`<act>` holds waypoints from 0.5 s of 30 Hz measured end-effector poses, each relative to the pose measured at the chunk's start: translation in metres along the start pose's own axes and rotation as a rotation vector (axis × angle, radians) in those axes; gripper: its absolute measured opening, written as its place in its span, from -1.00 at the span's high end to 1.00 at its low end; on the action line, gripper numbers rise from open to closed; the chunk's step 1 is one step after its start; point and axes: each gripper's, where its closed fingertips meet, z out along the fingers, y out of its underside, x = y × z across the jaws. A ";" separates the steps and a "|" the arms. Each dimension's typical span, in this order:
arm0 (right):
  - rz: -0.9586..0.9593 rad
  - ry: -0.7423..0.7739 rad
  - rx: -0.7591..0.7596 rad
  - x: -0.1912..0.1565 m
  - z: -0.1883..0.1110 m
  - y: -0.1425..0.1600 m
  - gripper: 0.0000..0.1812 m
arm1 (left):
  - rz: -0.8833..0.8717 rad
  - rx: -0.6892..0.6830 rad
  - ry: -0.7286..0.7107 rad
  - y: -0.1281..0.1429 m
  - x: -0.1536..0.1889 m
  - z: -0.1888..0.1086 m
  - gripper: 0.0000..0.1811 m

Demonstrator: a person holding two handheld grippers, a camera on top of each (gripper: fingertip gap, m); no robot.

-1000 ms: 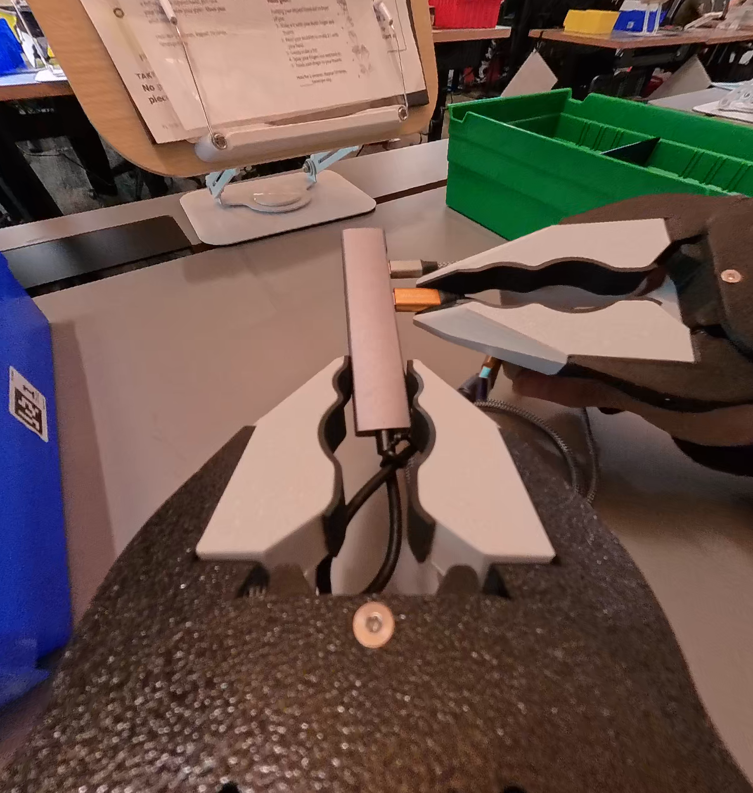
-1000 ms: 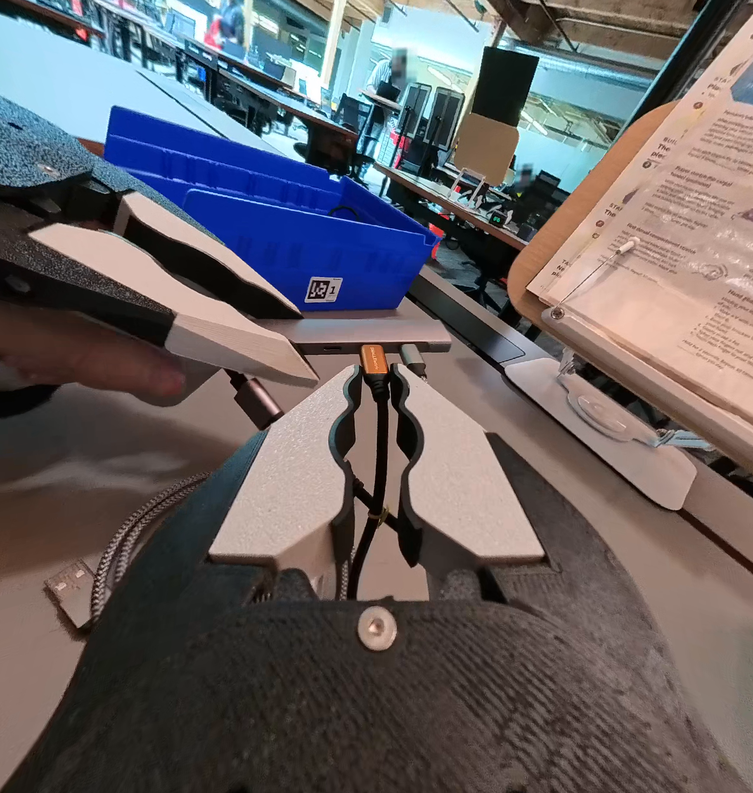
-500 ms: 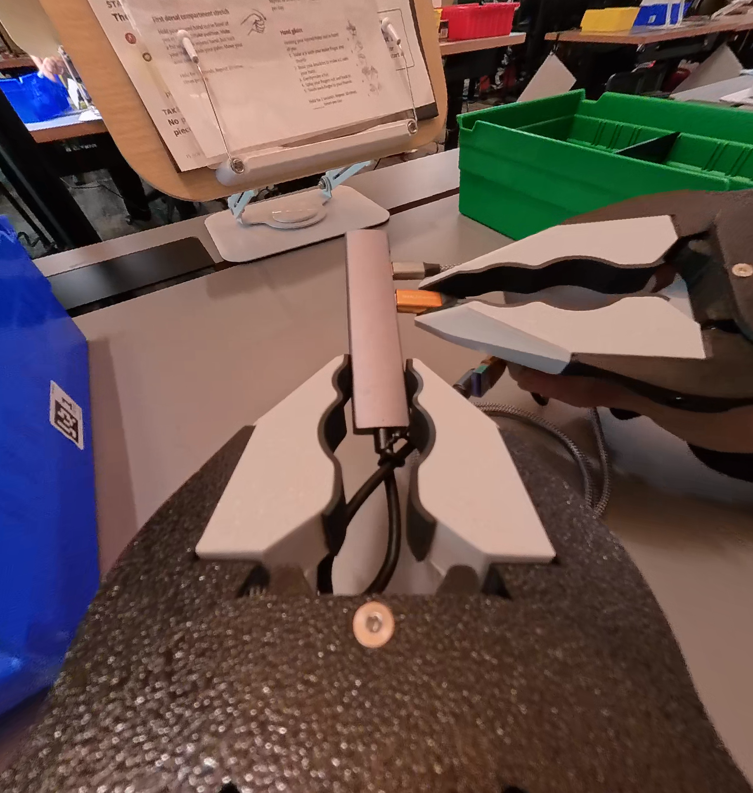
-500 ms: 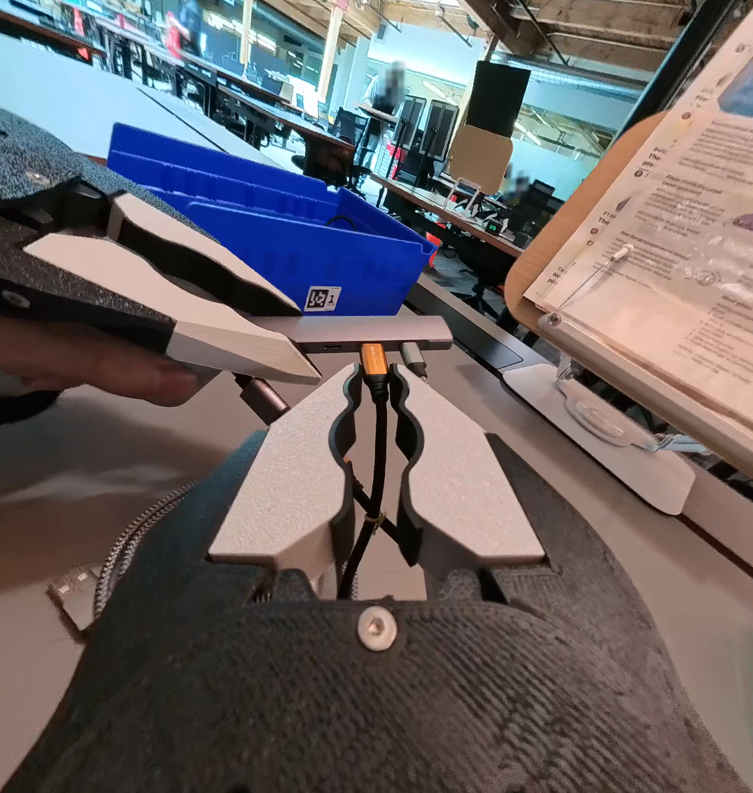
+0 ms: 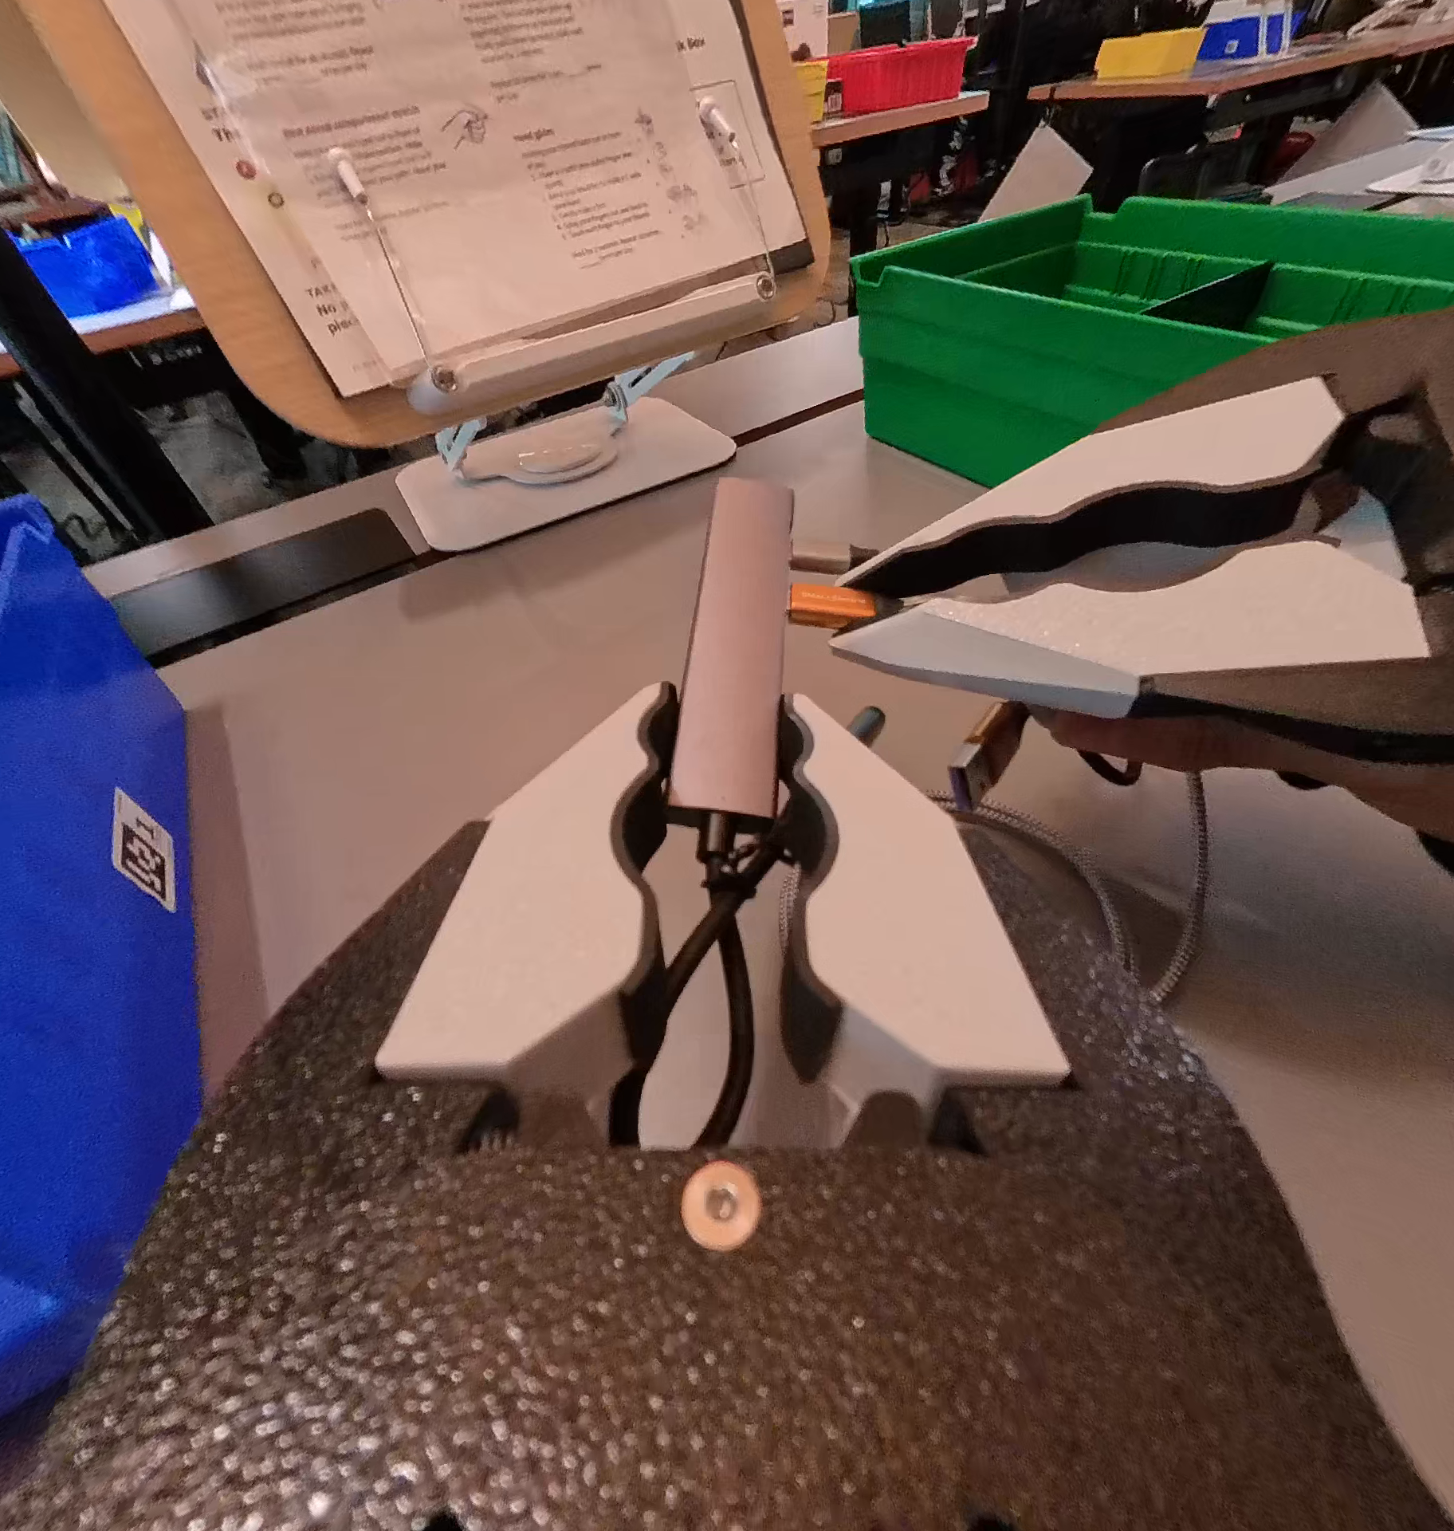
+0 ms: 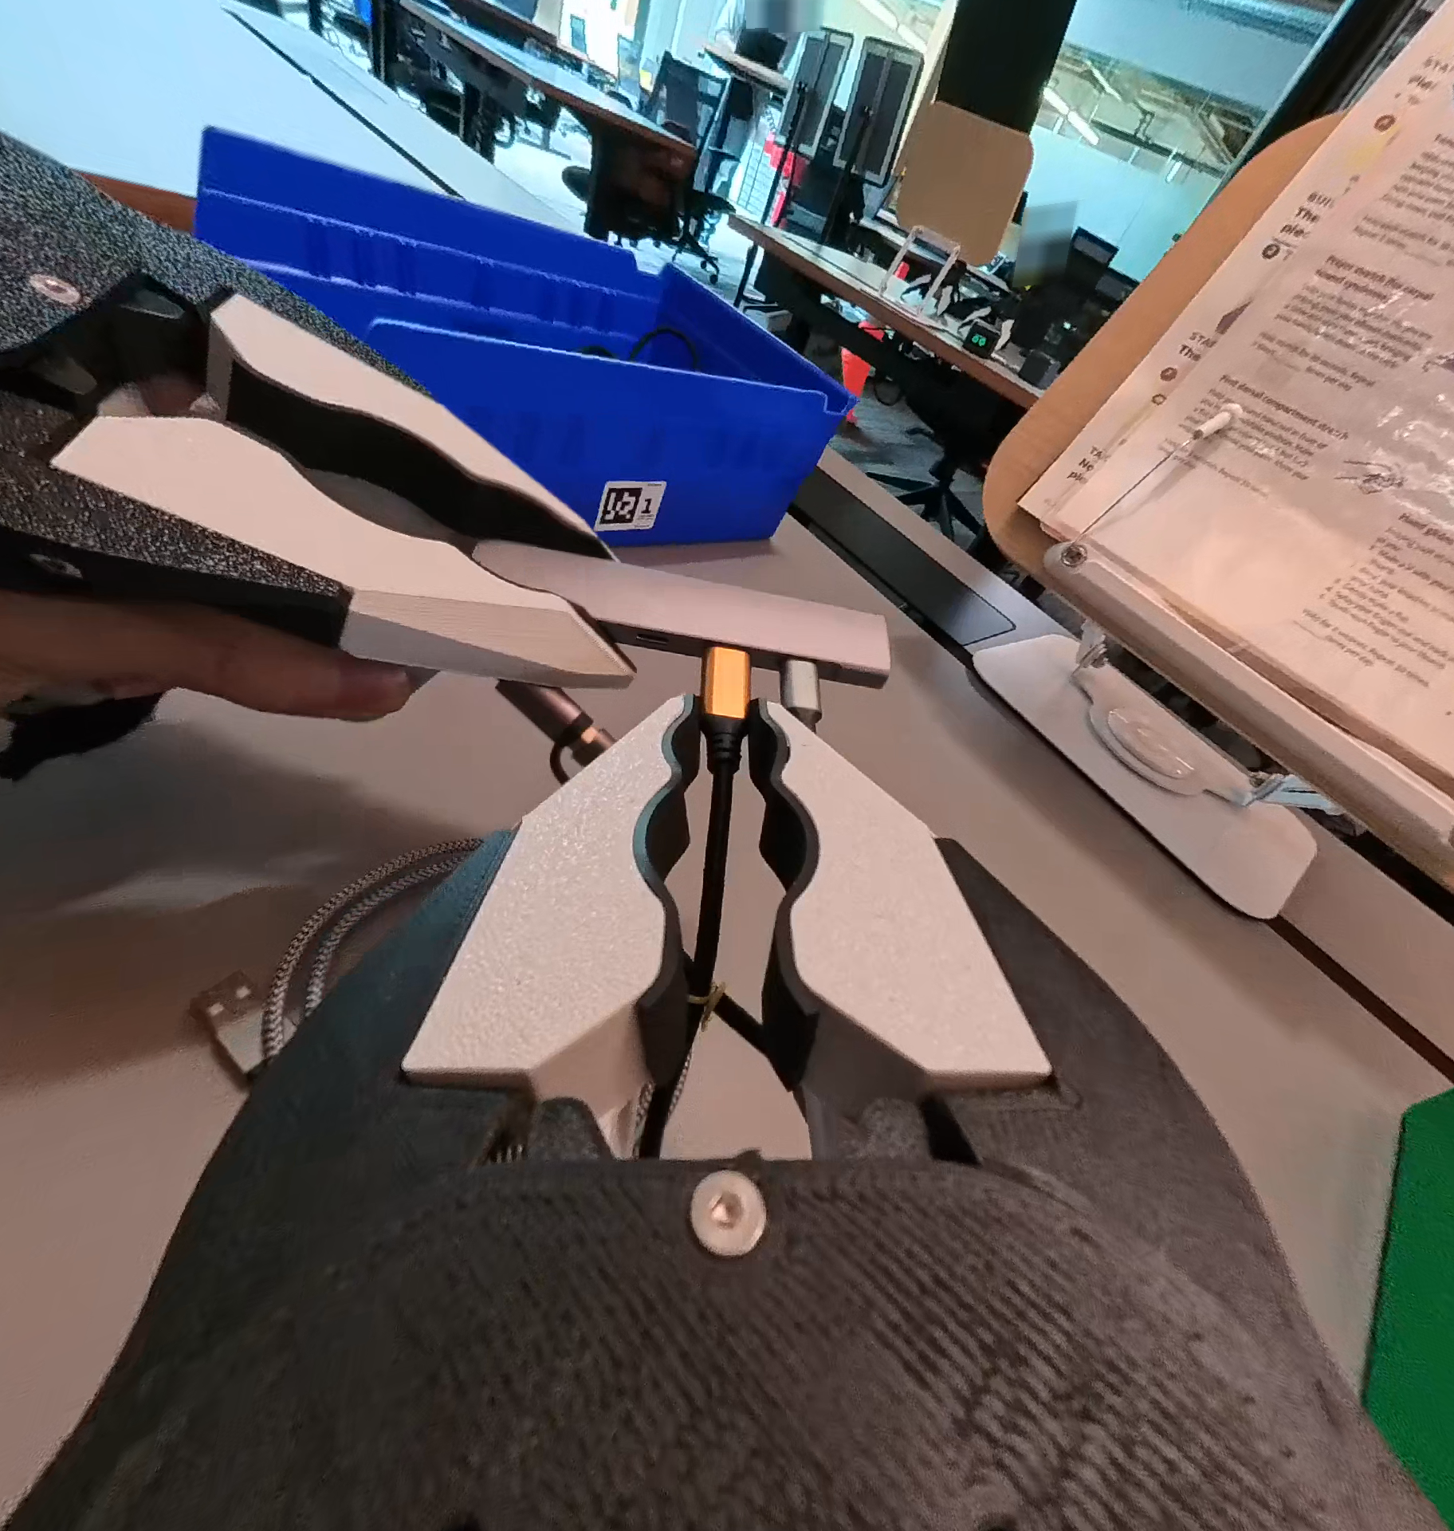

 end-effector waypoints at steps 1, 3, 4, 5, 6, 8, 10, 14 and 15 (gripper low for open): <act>0.002 0.006 -0.001 0.000 -0.002 0.000 0.88 | 0.013 0.004 0.000 -0.001 0.001 0.000 0.75; -0.004 0.013 -0.007 0.001 -0.006 0.001 0.88 | 0.023 0.006 0.009 -0.002 0.005 0.000 0.75; 0.000 0.014 -0.002 0.001 -0.007 0.000 0.88 | 0.027 0.010 0.012 -0.003 0.006 0.000 0.75; -0.008 0.020 -0.004 0.002 -0.009 0.000 0.88 | 0.039 0.012 0.010 -0.004 0.007 0.000 0.75; -0.016 0.027 -0.006 0.002 -0.010 0.000 0.88 | 0.054 0.013 0.004 -0.005 0.008 0.000 0.75; -0.029 0.040 -0.006 0.002 -0.011 0.000 0.88 | 0.065 0.014 -0.001 -0.005 0.009 0.000 0.75; -0.065 0.051 -0.030 0.001 -0.010 0.003 0.88 | 0.054 0.007 0.002 -0.003 0.009 0.001 0.75; 0.113 -0.013 0.021 0.004 -0.013 -0.002 0.88 | 0.037 0.020 0.008 -0.006 0.011 0.001 0.75; 0.080 0.001 0.005 0.003 -0.011 0.001 0.88 | 0.055 0.013 -0.006 -0.005 0.010 0.001 0.75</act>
